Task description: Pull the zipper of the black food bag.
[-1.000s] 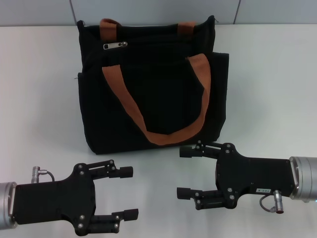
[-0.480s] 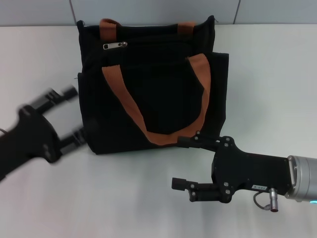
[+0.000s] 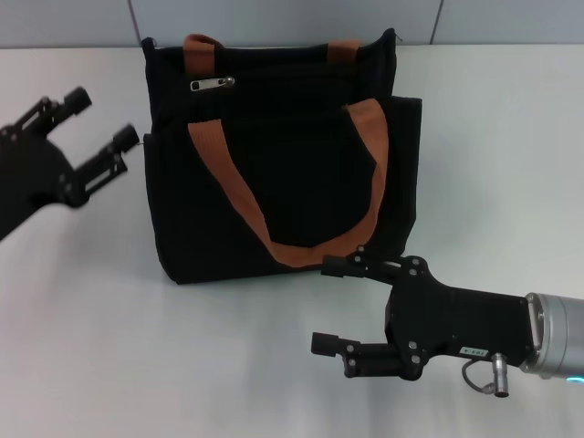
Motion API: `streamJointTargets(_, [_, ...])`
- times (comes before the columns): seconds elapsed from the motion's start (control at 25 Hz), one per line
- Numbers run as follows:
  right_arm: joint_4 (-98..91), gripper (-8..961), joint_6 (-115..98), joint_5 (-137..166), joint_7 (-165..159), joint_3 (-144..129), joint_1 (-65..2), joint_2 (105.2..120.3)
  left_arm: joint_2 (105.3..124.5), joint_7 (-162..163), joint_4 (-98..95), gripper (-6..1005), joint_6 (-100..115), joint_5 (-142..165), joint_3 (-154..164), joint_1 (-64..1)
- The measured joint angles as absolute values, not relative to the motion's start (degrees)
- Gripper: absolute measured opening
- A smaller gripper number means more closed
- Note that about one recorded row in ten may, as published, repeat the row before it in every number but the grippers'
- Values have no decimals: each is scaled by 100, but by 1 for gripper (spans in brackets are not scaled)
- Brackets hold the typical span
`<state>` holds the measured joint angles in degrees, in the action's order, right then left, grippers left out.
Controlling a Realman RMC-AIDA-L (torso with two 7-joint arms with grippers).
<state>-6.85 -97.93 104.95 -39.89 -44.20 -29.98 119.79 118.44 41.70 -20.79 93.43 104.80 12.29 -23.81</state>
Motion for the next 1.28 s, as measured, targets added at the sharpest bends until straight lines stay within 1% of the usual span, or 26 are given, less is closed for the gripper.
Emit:
streamJointTargets(0.2, [-610,835,-9807,10494,-3987,-4421,-3014,11980,11828,4417,-2122,679,8807,10578,1407,-2645])
streamJointTargets(0.44, [-587,835,-9798,10493,-3978,-4421,-2959,11979,11830,5086,-2697,666,8742,10709,2526,-2668])
streamJointTargets(0.88, [-450,834,-9758,10493,-3972,-4409,-2901,11988,11880,5247,-2565,644,8381,10671,2526,-3061])
streamJointTargets(1.28, [-448,834,-9755,10492,-3972,-4403,-2874,11989,11881,5094,-2522,623,8423,10440,2545,-3022])
